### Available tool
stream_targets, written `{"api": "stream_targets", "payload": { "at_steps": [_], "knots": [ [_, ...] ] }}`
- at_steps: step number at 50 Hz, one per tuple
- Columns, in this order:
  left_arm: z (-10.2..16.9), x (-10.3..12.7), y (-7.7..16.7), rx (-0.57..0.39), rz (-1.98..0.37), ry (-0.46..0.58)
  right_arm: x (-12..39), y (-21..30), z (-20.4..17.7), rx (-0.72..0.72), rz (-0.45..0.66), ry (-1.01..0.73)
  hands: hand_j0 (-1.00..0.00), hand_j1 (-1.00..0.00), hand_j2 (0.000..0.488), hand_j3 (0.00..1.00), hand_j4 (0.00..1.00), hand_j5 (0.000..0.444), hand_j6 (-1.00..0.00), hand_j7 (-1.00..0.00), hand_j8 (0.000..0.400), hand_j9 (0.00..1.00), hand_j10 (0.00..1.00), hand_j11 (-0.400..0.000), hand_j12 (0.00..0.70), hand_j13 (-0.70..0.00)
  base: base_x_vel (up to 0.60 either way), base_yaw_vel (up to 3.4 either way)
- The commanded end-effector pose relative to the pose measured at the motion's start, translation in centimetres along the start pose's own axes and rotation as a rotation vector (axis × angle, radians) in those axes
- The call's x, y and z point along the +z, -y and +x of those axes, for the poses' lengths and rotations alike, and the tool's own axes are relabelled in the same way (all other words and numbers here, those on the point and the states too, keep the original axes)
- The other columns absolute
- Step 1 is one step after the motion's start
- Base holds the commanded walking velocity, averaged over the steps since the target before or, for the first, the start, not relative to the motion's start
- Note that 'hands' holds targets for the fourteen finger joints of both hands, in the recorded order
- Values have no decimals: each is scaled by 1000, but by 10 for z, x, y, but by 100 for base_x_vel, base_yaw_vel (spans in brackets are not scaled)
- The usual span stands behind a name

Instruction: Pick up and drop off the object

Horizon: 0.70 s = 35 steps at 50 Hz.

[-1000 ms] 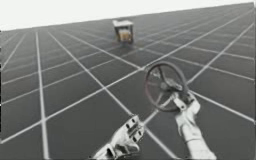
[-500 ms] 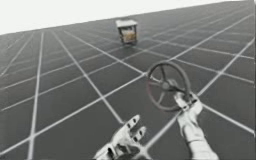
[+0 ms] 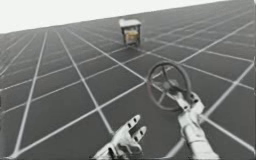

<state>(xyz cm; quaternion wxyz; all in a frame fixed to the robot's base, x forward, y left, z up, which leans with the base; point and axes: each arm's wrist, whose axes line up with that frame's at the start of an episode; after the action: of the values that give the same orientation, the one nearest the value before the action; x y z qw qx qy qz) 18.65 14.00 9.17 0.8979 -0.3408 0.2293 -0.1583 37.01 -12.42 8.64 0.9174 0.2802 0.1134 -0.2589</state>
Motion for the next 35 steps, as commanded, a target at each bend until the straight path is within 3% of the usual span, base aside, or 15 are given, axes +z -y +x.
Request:
{"api": "stream_targets", "payload": {
  "at_steps": [1,35],
  "knots": [
    [-2,-1,-3,-6,-15,12,6,-10,-4,29,-3,26,0,0,0,1000,1000,0,0,0,0,1000,1000,-400,0,-700,56,7],
    [-2,-1,-3,-6,-15,12,6,-10,-4,29,-3,26,0,0,0,1000,1000,0,0,0,0,1000,1000,-400,0,-700,58,4]
  ]
}}
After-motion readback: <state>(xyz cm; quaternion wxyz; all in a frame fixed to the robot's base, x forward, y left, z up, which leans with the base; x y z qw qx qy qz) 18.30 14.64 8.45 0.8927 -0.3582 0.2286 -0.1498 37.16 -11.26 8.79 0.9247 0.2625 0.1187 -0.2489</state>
